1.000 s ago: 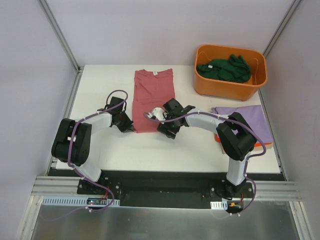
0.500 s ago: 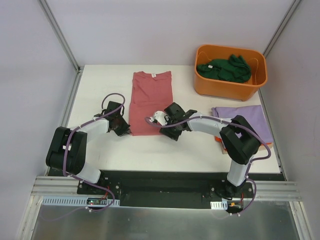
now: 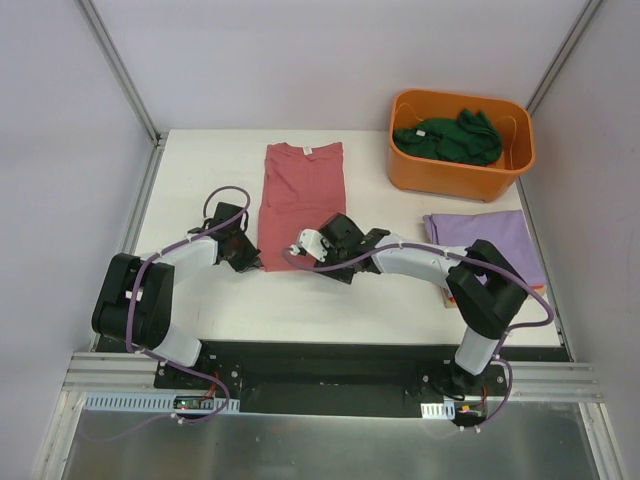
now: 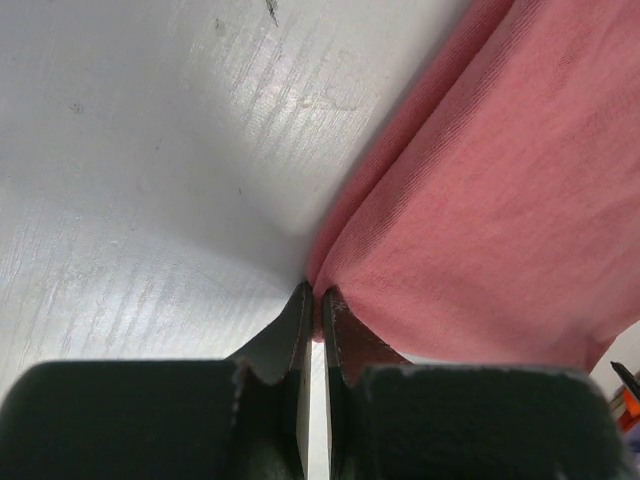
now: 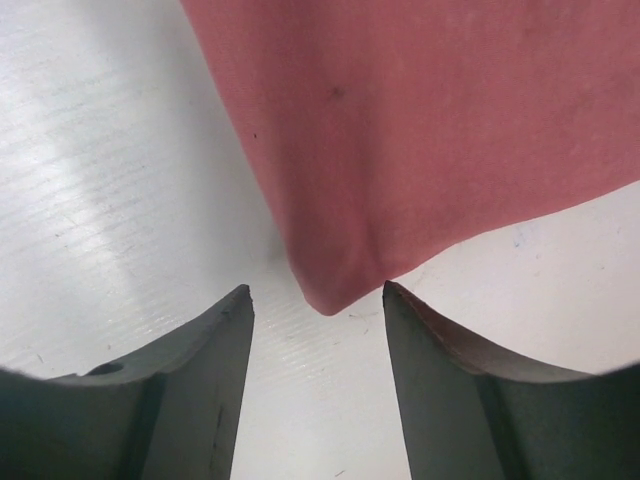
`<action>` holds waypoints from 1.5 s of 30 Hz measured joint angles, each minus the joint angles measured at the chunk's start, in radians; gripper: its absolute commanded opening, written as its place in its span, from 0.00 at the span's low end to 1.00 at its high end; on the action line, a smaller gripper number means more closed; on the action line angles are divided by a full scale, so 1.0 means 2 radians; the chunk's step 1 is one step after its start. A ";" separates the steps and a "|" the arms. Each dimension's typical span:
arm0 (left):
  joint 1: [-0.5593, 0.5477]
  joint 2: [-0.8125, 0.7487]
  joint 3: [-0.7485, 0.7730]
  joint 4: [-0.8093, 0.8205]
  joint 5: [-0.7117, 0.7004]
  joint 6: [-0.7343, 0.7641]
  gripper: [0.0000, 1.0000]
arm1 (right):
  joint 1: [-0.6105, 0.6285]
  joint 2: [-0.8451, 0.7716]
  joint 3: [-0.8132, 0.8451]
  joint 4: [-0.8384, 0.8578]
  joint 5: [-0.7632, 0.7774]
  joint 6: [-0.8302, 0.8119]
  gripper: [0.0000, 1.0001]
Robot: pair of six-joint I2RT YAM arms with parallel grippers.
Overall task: Fold and stack the t-shirts
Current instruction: Grab one side of the 2/3 rectangular tshirt with both arms, then fold the long partially folded tshirt into a neat square
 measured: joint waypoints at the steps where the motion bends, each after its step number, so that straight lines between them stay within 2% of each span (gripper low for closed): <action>1: 0.000 0.000 0.000 0.000 0.000 0.000 0.00 | 0.000 0.001 0.000 -0.001 0.000 -0.002 0.50; 6: 0.000 -0.001 0.001 -0.003 -0.008 0.001 0.00 | 0.000 0.013 0.005 -0.005 0.003 -0.006 0.42; 12: 0.000 -0.001 0.004 -0.011 -0.013 0.002 0.00 | -0.001 0.034 0.011 -0.006 0.003 -0.008 0.41; 19: 0.000 -0.003 0.007 -0.020 -0.021 0.006 0.00 | -0.008 0.050 0.028 -0.010 -0.002 -0.005 0.18; 25: 0.000 -0.021 0.006 -0.039 -0.032 0.009 0.00 | -0.005 0.047 0.030 -0.023 -0.025 0.004 0.03; 27: 0.000 -0.038 0.005 -0.049 -0.037 0.009 0.00 | 0.000 0.036 0.020 -0.025 -0.044 0.010 0.01; 31: 0.000 -0.102 -0.010 -0.070 -0.052 0.009 0.00 | 0.024 0.004 -0.003 -0.036 -0.091 0.028 0.01; 36: 0.000 -0.229 -0.033 -0.118 -0.079 0.005 0.00 | 0.065 -0.052 -0.020 -0.045 -0.153 0.064 0.01; 41: 0.000 -0.373 -0.039 -0.192 -0.117 -0.005 0.00 | 0.120 -0.113 -0.020 -0.041 -0.208 0.136 0.01; 45: 0.000 -0.446 -0.036 -0.253 -0.136 -0.013 0.00 | 0.156 -0.142 -0.020 -0.015 -0.276 0.207 0.01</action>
